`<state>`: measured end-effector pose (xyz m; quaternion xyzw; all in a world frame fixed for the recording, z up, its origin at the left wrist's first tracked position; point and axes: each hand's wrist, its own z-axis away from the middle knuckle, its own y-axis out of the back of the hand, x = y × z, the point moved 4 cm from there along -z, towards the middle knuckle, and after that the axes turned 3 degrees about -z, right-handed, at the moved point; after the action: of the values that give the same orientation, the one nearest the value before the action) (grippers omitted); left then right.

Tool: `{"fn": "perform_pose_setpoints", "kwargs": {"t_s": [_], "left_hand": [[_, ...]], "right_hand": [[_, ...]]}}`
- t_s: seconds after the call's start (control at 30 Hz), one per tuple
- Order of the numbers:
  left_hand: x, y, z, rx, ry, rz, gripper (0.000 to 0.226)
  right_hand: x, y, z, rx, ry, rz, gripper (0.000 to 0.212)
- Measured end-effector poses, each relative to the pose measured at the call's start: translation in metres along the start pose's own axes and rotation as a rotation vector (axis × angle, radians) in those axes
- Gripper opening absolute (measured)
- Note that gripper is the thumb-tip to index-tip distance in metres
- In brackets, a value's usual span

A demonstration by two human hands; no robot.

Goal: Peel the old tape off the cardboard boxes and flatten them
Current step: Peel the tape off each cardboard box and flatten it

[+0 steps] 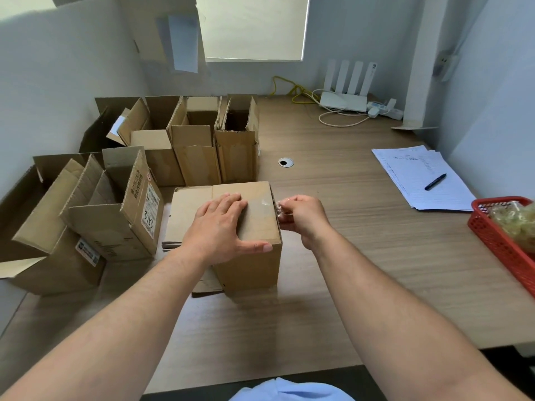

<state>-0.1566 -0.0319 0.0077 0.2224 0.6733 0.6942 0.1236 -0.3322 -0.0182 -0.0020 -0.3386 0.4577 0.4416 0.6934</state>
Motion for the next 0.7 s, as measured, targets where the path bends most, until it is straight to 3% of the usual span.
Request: {"fn": "perform_pose_setpoints", "kwargs": {"t_s": [0.07,0.23,0.43,0.57,0.7], "left_hand": [[0.0,0.001,0.003,0.023,-0.002,0.001,0.128],[0.002,0.007,0.015,0.136,0.05,0.033,0.124],[0.012,0.024,0.023,0.429,0.088,0.356,0.114],[0.018,0.012,0.028,0.39,0.076,0.581,0.118],[0.011,0.002,0.031,0.328,0.076,0.567,0.112]], "right_hand": [[0.004,0.001,0.003,-0.025,-0.056,-0.073,0.002],[-0.005,0.0,0.008,-0.038,-0.039,-0.082,0.002],[-0.059,-0.019,0.015,-0.183,0.118,-0.123,0.01],[-0.063,-0.031,0.022,-0.22,0.163,0.14,0.008],[-0.058,-0.037,0.025,-0.22,0.123,0.196,0.008]]}}
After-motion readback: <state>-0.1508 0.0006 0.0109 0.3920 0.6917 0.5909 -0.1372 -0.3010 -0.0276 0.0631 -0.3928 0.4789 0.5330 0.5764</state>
